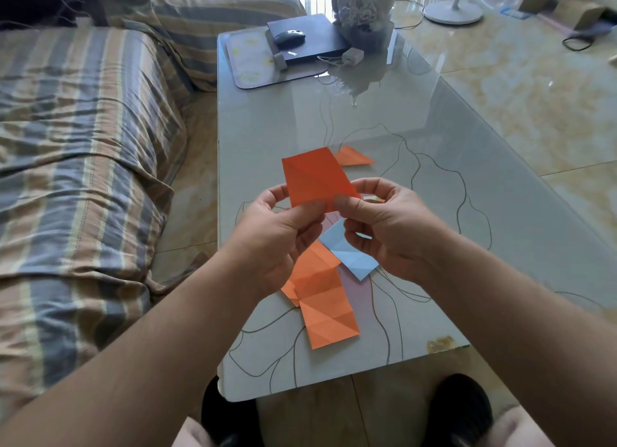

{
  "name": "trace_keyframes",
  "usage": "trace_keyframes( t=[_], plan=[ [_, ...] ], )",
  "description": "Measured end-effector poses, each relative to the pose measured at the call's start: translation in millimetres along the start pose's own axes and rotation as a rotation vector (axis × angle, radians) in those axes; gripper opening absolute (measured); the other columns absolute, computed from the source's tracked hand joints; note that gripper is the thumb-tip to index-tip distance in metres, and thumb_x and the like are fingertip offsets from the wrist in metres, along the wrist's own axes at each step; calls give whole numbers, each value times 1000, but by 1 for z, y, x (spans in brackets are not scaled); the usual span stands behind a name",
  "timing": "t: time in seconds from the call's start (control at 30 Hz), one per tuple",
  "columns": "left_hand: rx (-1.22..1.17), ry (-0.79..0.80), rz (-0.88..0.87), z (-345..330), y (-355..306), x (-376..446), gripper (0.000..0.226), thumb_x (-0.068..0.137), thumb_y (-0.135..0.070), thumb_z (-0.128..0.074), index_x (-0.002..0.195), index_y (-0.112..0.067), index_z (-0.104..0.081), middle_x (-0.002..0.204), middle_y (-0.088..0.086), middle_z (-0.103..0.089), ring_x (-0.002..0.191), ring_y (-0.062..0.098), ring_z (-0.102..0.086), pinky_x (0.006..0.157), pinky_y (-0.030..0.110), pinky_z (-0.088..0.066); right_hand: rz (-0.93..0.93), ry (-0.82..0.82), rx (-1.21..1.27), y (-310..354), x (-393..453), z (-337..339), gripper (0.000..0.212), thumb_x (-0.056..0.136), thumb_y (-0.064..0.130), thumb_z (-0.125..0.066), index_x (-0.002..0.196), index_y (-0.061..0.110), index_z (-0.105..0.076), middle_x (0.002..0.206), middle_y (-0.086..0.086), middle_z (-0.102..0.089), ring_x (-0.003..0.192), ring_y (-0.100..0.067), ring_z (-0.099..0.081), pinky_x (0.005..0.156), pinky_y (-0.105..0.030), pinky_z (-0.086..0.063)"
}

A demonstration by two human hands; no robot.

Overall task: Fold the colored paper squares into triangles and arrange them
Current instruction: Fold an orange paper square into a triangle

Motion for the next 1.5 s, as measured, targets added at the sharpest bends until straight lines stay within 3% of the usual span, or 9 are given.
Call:
trace_keyframes(
  t=[0.23, 0.5, 0.6, 0.7, 0.93, 1.13, 1.27, 1.4, 1.5],
  plan=[
    [163, 61, -65, -2, -8, -1, 50, 86, 4, -76, 125, -19, -55, 79, 6, -74, 65, 15, -69, 63, 24, -56, -30, 65, -62, 14, 2, 10, 8, 92, 15, -74, 95, 14, -68, 77, -7, -69, 63, -18, -63, 70, -32, -54],
    [236, 22, -118, 4, -16, 0, 45, 89, -4, -77, 126, -21, -58, 94, 11, -71, 74, 15, -70, 74, 29, -56, -149, 161, -67, 5, 0, 4, 20, 95, 12, -66, 76, 16, -64, 81, -10, -69, 67, -22, -66, 75, -37, -53],
    [292, 3, -154, 6, -18, 0, 47, 87, -8, -80, 127, -23, -58, 104, 20, -73, 80, 20, -75, 75, 31, -58, -134, 180, -85, 7, -2, 1, 4, 93, 11, -69, 95, 12, -66, 88, -11, -70, 69, -22, -67, 77, -38, -55],
    [329, 9, -179, 6, -20, -2, 51, 86, -9, -81, 129, -23, -59, 114, 25, -72, 86, 24, -77, 77, 32, -61, -98, 199, -164, 7, -4, 1, 39, 87, 10, -77, 124, 3, -65, 96, -9, -72, 73, -21, -68, 77, -37, -56],
    [382, 36, -198, 6, -24, -1, 57, 87, -14, -79, 139, -21, -56, 96, 12, -76, 87, 20, -77, 78, 31, -59, -6, 205, -254, 9, -6, -4, 30, 73, 12, -88, 100, 14, -74, 83, -4, -68, 66, -17, -61, 69, -31, -55],
    [266, 42, -144, 8, -20, 0, 56, 88, -11, -77, 139, -21, -55, 103, 15, -77, 88, 20, -76, 83, 34, -61, 5, 191, -266, 10, -7, -6, 33, 66, 18, -88, 94, 13, -72, 78, -5, -66, 63, -16, -60, 60, -26, -54],
    [112, 24, -67, 5, -10, 1, 49, 89, -7, -76, 132, -18, -56, 104, 14, -73, 81, 19, -74, 75, 29, -61, -2, 176, -260, 9, -6, -5, 24, 78, 7, -86, 97, 12, -72, 76, -4, -66, 62, -15, -59, 59, -25, -53],
    [132, 58, -7, 1, -1, 0, 46, 89, -9, -76, 131, -13, -57, 88, 8, -74, 70, 14, -72, 65, 25, -60, -24, 170, -193, 8, -5, -5, 19, 84, 1, -80, 99, 9, -72, 75, -5, -65, 60, -15, -54, 57, -24, -52],
    [198, 118, 51, -3, 5, -2, 24, 93, -10, -72, 115, -8, -64, 83, 5, -72, 71, 13, -70, 69, 25, -60, -57, 173, -146, 5, -4, -5, 16, 86, -1, -77, 95, 10, -70, 74, -5, -65, 57, -13, -54, 58, -25, -52]
  ],
)
Point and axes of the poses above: each hand's wrist, its own x-axis towards the middle knuckle, its own z-axis out of the back of the hand, y = z × x, the point moved 7 cm from there along x, towards the middle knuckle
